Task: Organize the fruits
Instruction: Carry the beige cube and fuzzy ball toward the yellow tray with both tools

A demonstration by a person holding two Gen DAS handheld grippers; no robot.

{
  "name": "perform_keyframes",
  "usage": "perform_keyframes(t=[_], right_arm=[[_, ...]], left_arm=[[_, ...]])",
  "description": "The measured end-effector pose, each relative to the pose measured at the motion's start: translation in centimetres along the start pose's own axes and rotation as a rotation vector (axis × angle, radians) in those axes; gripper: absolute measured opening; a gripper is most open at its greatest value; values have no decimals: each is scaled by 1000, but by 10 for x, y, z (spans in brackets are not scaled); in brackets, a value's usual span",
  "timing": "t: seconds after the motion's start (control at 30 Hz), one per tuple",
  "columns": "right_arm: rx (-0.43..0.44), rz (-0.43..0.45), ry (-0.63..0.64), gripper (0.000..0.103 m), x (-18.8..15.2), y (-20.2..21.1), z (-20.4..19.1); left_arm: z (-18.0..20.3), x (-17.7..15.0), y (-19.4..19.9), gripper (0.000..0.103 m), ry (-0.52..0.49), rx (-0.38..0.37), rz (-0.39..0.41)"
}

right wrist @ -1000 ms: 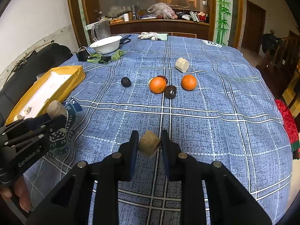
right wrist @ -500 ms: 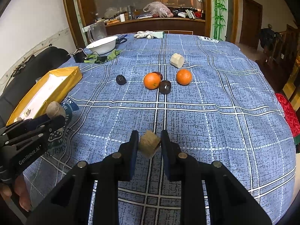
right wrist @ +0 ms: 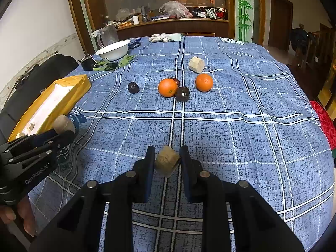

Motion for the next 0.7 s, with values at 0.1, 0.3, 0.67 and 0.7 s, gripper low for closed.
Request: perform_keyframes(t=[0.1,0.3,0.67,0.7], right_arm=[[-2,3,0,26,0,1,0],[-4,8,4,26,0,5,-2],[-4,23,14,26,1,13,-4],[-4,25,15,26,2,14,-5]], left_arm=[[0,0,1,32,-1,3,3],[-1,0,4,32,-2,5,9],[-3,2,11,32,3,2,25],[-3,2,11,32,3,2,26]])
Point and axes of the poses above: each gripper's, at about its wrist camera, not at the fingertips, and y roughly against the way its jaws point, z to its right, x to its top, the point moved 7 cm from there along -y, roughly the way its jaws point, and after that the axes turned 7 degrees about -x, right-handed, at the moved point
